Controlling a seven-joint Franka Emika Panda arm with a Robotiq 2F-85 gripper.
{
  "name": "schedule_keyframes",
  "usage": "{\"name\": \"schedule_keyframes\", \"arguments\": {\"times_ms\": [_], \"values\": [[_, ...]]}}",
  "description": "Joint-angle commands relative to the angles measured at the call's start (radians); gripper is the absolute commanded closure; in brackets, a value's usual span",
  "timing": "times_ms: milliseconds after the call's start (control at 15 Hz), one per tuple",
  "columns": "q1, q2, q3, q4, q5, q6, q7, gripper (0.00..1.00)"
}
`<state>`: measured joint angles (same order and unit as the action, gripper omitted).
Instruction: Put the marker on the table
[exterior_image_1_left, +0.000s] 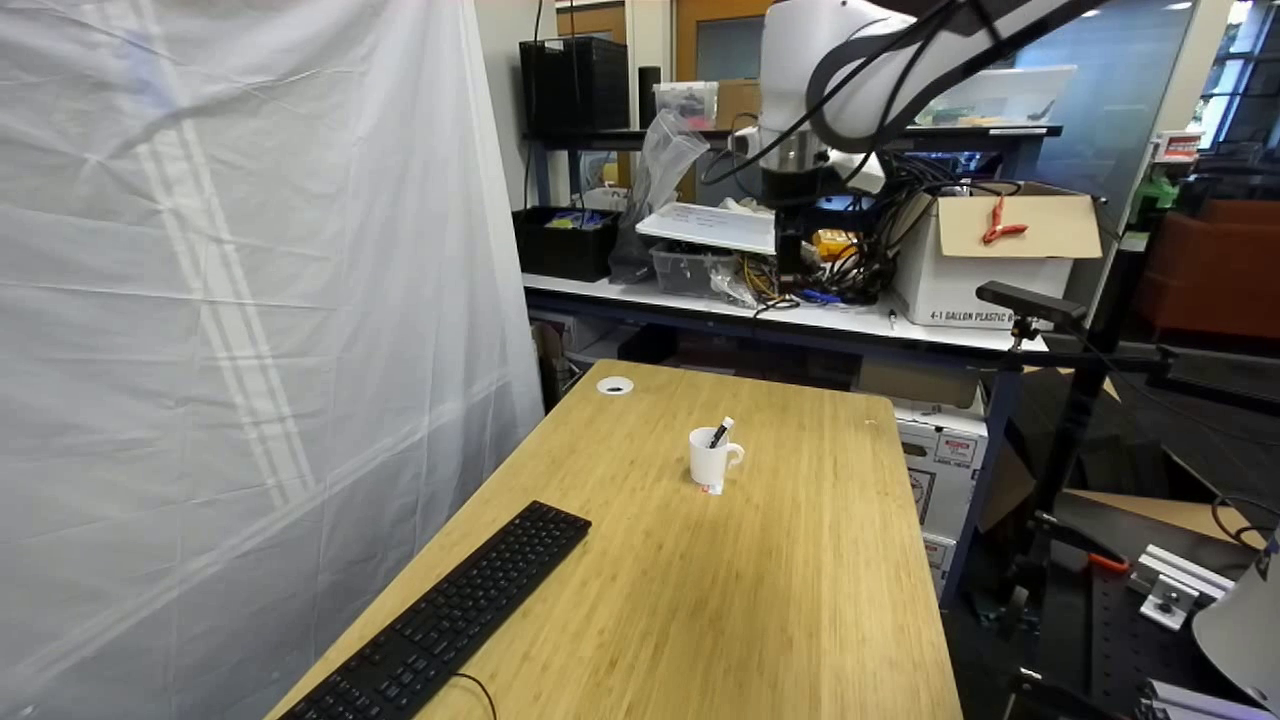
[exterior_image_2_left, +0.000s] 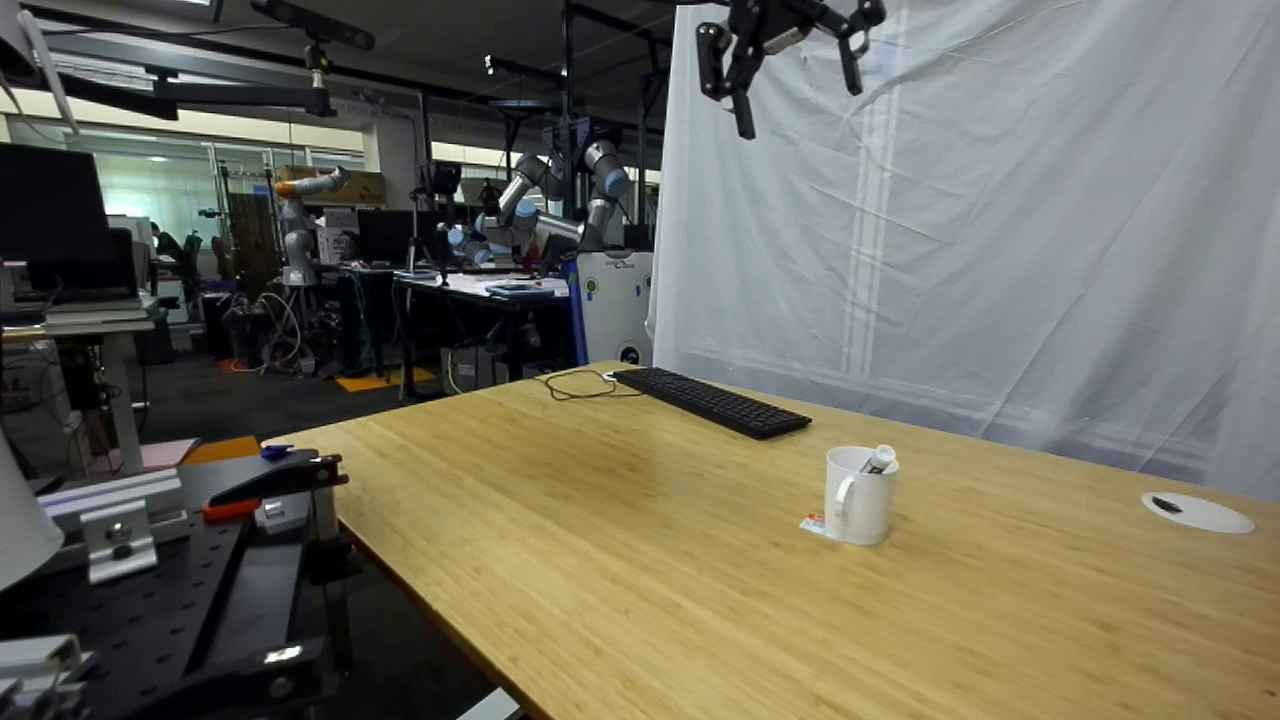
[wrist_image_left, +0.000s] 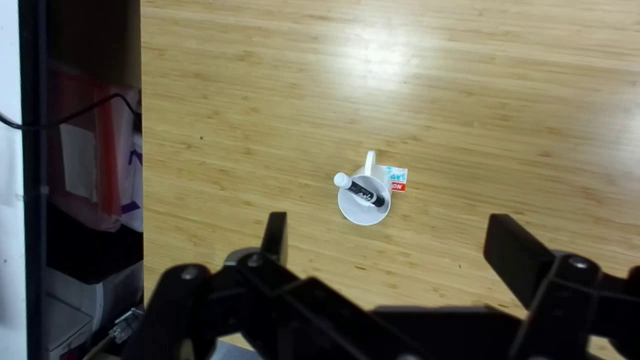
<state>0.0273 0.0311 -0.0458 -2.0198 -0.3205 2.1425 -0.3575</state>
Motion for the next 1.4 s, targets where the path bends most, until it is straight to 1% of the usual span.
{"name": "schedule_keyframes", "arguments": {"times_ms": [0,133,467,733,1133,1200,1333], "values": [[-0.009,0.139,0.016,0.170,-0.074,-0.135,-0.022,0.00],[-0.011,0.198,0.011,0.217,-0.113,-0.186,-0.034,0.00],[-0.013,0.289,0.012,0.253,-0.178,-0.251,-0.071,0.00],[-0.009,0.343,0.017,0.260,-0.209,-0.244,-0.079,0.00],[-0.004,0.398,0.016,0.336,-0.223,-0.255,-0.073,0.00],[-0.012,0.378,0.022,0.290,-0.206,-0.215,-0.064,0.00],[-0.012,0.385,0.022,0.308,-0.206,-0.224,-0.064,0.00]]}}
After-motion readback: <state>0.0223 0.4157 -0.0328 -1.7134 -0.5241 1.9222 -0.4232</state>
